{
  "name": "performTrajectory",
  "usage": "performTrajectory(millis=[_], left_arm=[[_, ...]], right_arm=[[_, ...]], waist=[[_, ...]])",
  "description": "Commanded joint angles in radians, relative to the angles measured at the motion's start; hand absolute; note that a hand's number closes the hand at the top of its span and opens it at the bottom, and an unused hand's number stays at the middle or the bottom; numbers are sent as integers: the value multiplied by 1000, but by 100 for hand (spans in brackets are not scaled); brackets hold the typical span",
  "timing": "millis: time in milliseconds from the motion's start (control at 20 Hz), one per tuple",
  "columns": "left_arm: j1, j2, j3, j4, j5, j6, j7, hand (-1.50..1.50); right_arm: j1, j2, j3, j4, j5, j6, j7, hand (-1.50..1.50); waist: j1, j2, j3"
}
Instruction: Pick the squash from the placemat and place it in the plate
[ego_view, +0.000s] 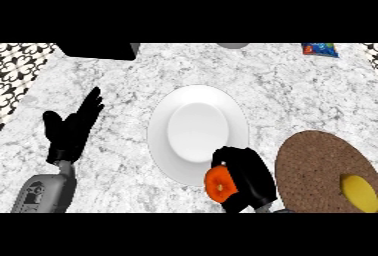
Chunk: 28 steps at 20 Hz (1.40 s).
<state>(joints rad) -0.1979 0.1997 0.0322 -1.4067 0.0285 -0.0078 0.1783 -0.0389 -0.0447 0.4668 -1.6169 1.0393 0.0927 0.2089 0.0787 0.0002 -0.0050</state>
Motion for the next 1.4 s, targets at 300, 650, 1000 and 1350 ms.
performTrajectory(millis=[300, 650, 1000, 1350], left_arm=[[-13, 11, 7, 21, 3, -9, 14, 0], [-39, -19, -3, 51, -16, 20, -4, 0], [-61, -13, 10, 45, -17, 34, 26, 0], [-34, -4, 18, 74, -18, 12, -37, 0]], right_arm=[[-267, 44, 208, -49, 260, -340, 497, 150], [-433, 45, 331, 39, 330, -468, 954, 150], [-580, 44, 326, 143, 330, -514, 1176, 150], [-655, 44, 307, 317, 257, -565, 1186, 150]], waist=[[-2, -16, 1], [-4, 3, 2], [-22, 3, 4], [-30, 9, 4]])
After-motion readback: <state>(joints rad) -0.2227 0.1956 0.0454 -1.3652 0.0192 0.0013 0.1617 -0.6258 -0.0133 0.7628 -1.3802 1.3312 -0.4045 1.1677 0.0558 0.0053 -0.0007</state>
